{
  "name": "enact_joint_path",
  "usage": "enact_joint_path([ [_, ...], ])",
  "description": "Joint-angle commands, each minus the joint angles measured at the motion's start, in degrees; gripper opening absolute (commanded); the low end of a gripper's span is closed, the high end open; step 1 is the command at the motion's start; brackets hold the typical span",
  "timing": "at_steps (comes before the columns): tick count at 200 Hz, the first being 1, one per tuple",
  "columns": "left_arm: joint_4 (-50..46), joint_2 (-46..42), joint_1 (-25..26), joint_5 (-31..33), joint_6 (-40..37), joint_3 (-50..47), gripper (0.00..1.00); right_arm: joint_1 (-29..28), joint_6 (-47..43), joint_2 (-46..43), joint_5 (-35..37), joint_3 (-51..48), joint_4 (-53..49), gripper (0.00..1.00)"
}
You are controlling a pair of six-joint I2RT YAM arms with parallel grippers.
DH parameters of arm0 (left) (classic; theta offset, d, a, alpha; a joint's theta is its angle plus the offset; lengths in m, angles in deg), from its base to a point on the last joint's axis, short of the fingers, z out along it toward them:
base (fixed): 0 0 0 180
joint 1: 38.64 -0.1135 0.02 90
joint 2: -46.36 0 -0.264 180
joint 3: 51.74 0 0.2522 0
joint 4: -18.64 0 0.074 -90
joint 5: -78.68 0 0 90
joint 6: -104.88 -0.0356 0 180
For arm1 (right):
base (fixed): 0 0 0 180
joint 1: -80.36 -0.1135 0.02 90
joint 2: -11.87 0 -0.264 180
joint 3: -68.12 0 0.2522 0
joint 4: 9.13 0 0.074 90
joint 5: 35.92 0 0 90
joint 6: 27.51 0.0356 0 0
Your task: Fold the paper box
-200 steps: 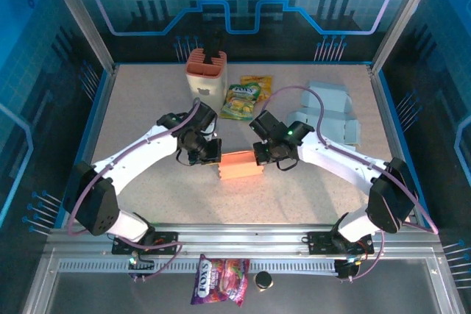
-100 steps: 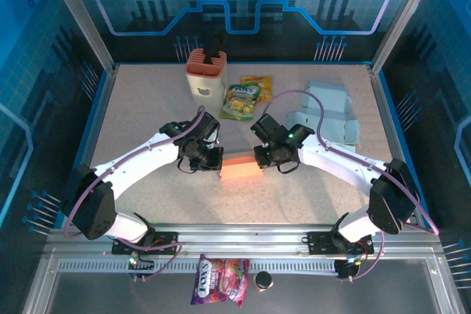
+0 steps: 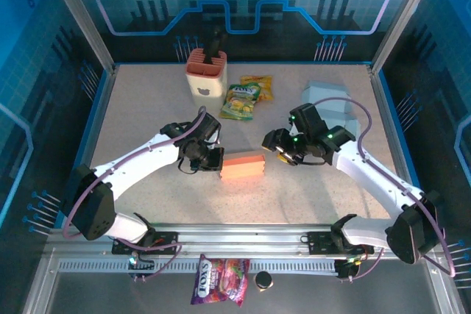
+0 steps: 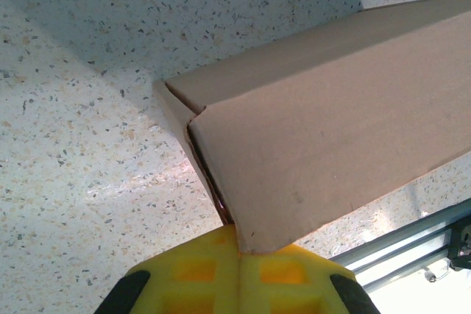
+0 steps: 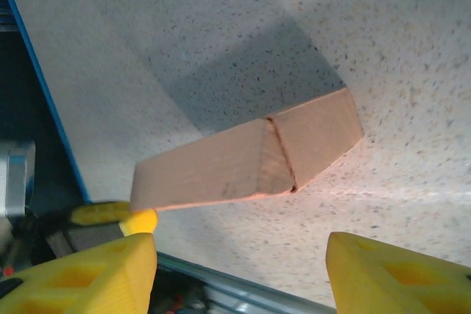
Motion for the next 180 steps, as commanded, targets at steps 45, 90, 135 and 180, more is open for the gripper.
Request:
enact_joint_path([
  [45,-1.2,0.0,0.7,1.1,-0.2,-1.1,0.00,2.4,13.2,3.9,-9.3,-5.5,9.7,0.62],
  [90,-1.2,-0.1,0.7,0.8,0.3,-0.8,0.00,2.5,13.9,5.2,-10.0,-10.6,12.3,0.58],
  [135,-1.9,-2.2,0.7,-0.5,2.7,0.2,0.17,2.9,11.9,5.7,-9.3,-12.9,11.4,0.51],
  [180,2.8,-7.8,-4.9,-7.5,11.0,-1.7,0.34,3.2,9.5,6.7,-8.6,-13.3,9.7,0.47],
])
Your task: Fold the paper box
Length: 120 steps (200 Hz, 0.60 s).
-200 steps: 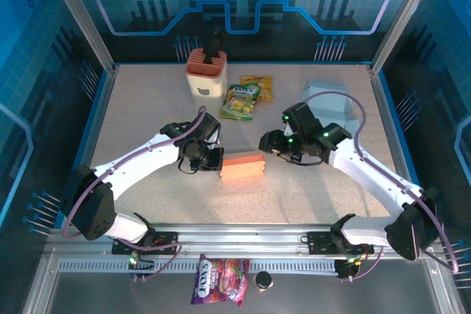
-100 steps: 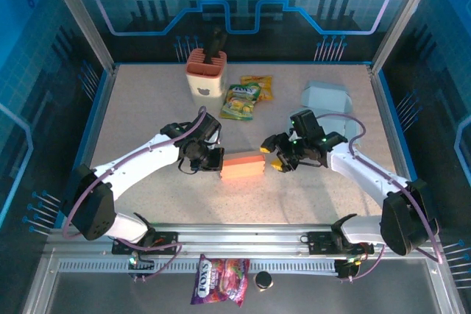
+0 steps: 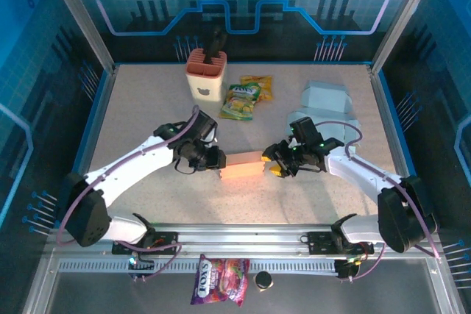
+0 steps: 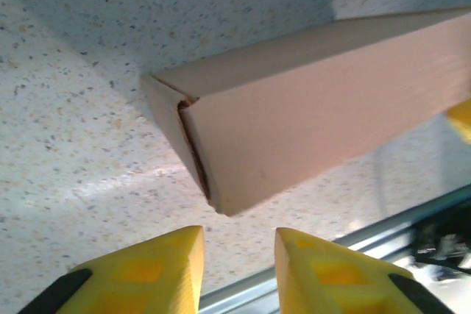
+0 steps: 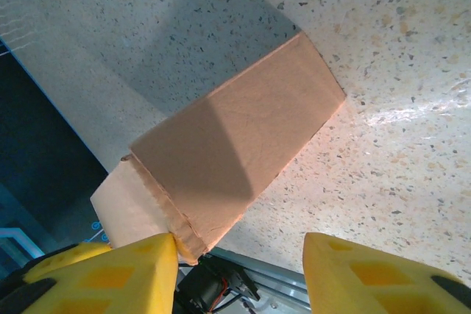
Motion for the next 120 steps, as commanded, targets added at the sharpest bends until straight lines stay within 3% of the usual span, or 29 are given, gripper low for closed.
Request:
enact_joint_path([
  [1,2.9,-3.6,-3.8,-5.6,6.1,-1.8,0.34,0.8,-1.7,1.7,1.3,-1.6,-3.8,0.47],
  [29,6.8,-2.6,-7.6,-10.0,9.1,-3.9,0.34,0.8,-1.9,2.3,1.1,-1.3,-3.5,0.44],
  [120,9.5,2.3,-7.7,-12.2,8.0,-8.3,0.31,0.8,-1.5,2.2,1.3,-0.8,-3.7,0.43],
])
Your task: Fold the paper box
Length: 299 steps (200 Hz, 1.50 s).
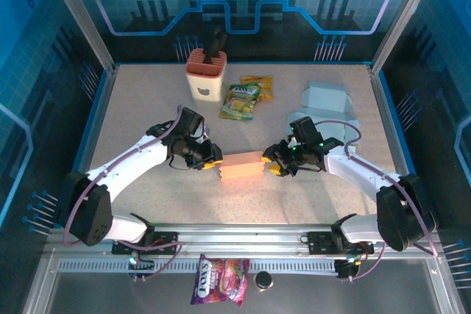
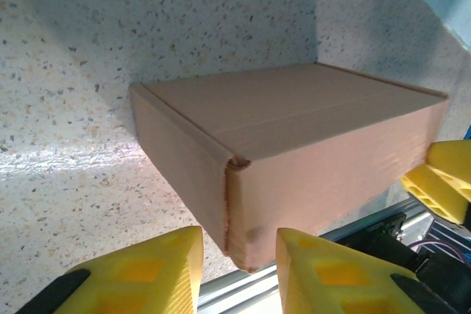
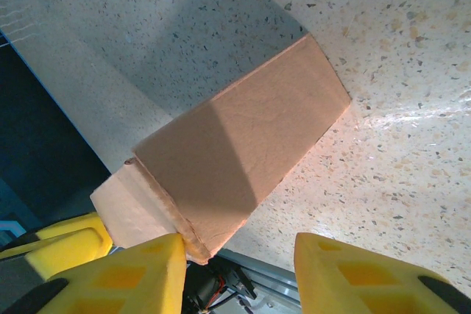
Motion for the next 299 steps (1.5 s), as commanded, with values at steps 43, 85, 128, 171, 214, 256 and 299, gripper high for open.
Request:
enact_joint_path([
  [43,2.1,1.3,0.1,-1.3,-0.7,-4.0,0.20,0.6,-0.3,0.9,2.1,-0.8,-4.7,0.43],
  [85,0.2,0.2,1.3,1.5,-3.9,-3.8,0.15,0.6,-1.1,-1.1,3.3,3.8,-8.1,0.51],
  [128,-0.9,-0.4,4.6,5.5,-5.6,-2.5,0.13,0.5,10.9,-3.3,2.2,3.4,-8.6,0.73],
  [171,-1.1,-1.1,7.4,8.6,-6.0,-2.0,0.11,-0.4,27.0,-5.7,2.1,-3.6,2.2,0.87],
  [214,-0.7,-1.3,9.7,9.9,-5.2,-2.2,0.10,-1.3,31.7,-1.3,1.3,-5.0,10.1,0.83],
  [256,-0.2,-2.9,11.5,11.8,-3.9,-2.9,0.10,-3.5,35.8,1.7,1.4,-9.5,21.3,0.64],
  [299,-0.6,-5.6,11.9,13.7,-2.7,-3.4,0.16,-3.9,34.2,2.7,4.1,-11.9,29.8,0.48],
])
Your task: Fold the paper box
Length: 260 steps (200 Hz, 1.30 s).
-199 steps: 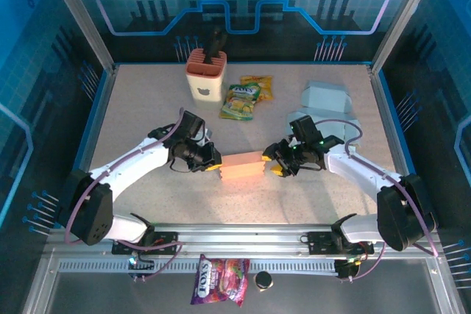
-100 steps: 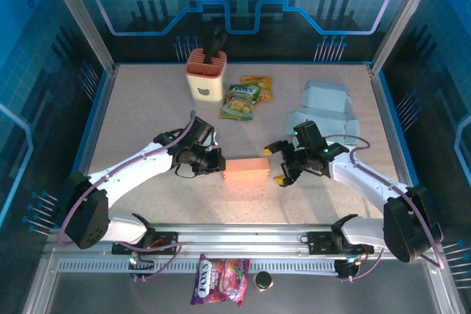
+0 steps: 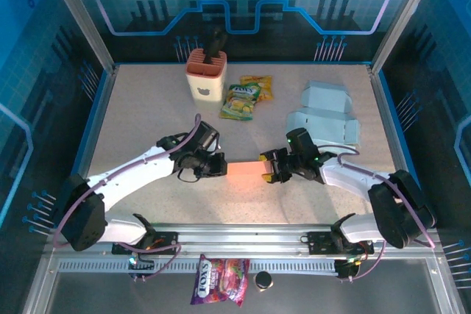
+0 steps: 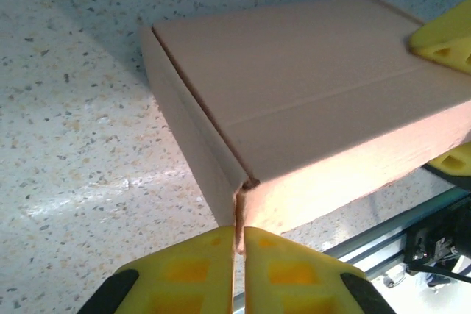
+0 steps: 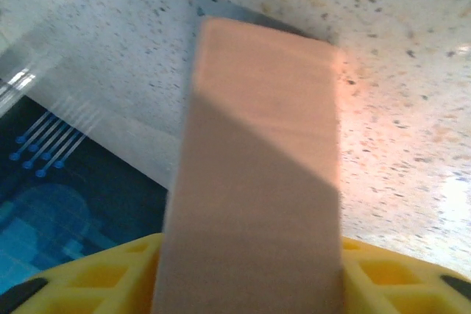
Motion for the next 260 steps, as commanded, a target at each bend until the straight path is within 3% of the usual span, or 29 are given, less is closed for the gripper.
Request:
enact_joint_path([
  [1,-2.1,-2.8,0.3,2.7,1.7,-1.1,0.17,-0.5,-0.7,1.6,1.9,-1.0,7.8,0.47],
  [48,-2.6,-10.0,-1.2,4.8,4.1,1.3,0.31,-0.9,-6.5,7.9,3.7,-1.3,23.2,0.43],
  [67,-1.4,-11.8,-5.0,2.6,5.8,1.0,0.32,-1.6,-8.4,10.0,3.1,-0.7,24.4,0.51],
  [82,-0.7,-12.0,-7.9,0.6,6.4,0.3,0.31,-2.1,-11.7,9.9,0.8,2.0,14.4,0.61],
  [103,-0.2,-12.1,-9.9,-0.8,6.7,-0.4,0.31,-2.4,-20.4,5.2,2.4,7.4,-10.8,0.79],
  [123,0.6,-11.7,-10.1,-2.2,6.7,-0.4,0.31,-1.2,-25.9,1.3,4.0,9.2,-22.8,0.85],
  [145,6.3,-11.6,-10.1,-8.7,4.6,-1.3,0.30,1.5,-32.3,-1.7,3.5,9.8,-27.2,0.83],
  [164,11.2,-13.7,-9.6,-13.0,1.4,-2.6,0.30,3.8,-43.3,-0.8,3.1,12.8,-29.2,0.78],
  [208,5.3,-22.8,-9.7,-8.2,-4.8,-4.6,0.29,4.8,-68.9,10.9,2.0,24.7,-36.3,0.68],
  [260,8.1,-33.6,-9.6,-4.2,-4.1,-9.5,0.29,4.7,-79.9,22.1,0.1,31.8,-40.2,0.67],
])
